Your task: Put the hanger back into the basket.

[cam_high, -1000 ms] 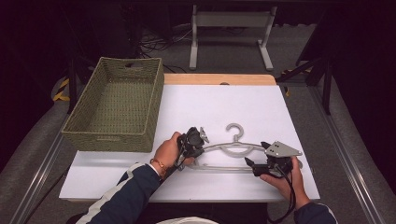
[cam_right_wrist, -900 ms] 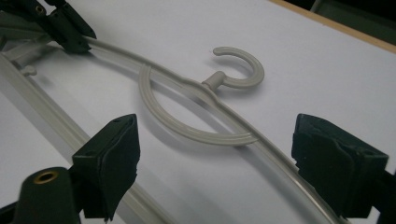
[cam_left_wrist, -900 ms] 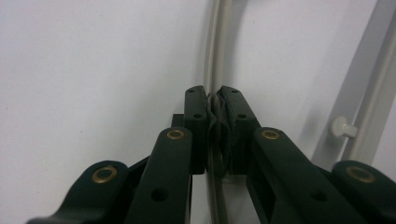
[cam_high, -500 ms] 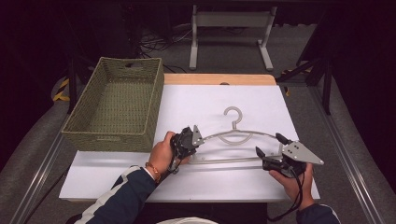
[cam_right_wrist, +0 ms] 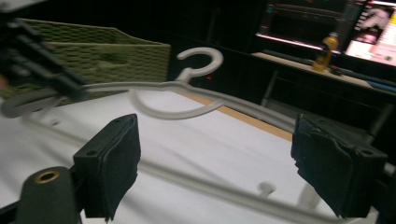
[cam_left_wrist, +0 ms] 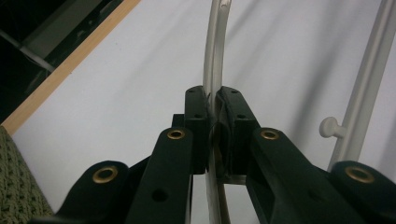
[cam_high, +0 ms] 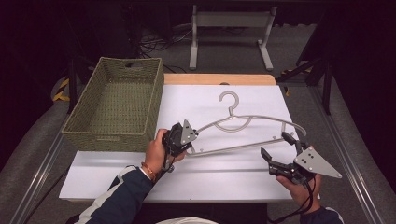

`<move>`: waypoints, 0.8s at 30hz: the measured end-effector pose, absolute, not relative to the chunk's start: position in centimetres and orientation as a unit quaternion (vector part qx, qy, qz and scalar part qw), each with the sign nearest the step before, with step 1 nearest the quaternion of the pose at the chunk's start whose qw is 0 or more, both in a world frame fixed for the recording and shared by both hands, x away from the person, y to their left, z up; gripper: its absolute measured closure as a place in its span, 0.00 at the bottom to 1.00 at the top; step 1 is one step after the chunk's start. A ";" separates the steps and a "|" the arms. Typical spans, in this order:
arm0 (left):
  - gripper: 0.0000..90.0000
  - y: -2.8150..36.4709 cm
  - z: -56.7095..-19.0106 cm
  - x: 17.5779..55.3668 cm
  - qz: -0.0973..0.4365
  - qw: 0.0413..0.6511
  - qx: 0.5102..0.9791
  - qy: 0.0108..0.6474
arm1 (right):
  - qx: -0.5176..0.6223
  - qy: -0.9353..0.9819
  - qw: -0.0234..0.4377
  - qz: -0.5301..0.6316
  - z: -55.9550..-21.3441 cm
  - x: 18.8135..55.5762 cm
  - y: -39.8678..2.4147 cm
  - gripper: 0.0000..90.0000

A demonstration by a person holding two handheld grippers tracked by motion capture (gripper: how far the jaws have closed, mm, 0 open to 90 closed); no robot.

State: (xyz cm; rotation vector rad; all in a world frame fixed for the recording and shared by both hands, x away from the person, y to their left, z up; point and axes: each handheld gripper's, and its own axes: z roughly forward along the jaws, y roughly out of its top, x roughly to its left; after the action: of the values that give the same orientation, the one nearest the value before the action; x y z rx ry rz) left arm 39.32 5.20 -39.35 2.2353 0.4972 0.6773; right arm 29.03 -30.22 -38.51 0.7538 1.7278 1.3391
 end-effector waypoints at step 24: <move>0.92 8.9 -35.8 39.1 0.313 0.431 0.814 0.232 | 0.327 0.747 0.370 0.446 -42.4 31.9 -29.1 0.16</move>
State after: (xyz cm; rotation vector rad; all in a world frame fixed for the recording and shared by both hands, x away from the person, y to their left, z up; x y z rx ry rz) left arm 39.07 8.95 -35.80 2.0294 0.5787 0.7807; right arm 31.94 -29.13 -42.36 0.8391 1.9158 1.1435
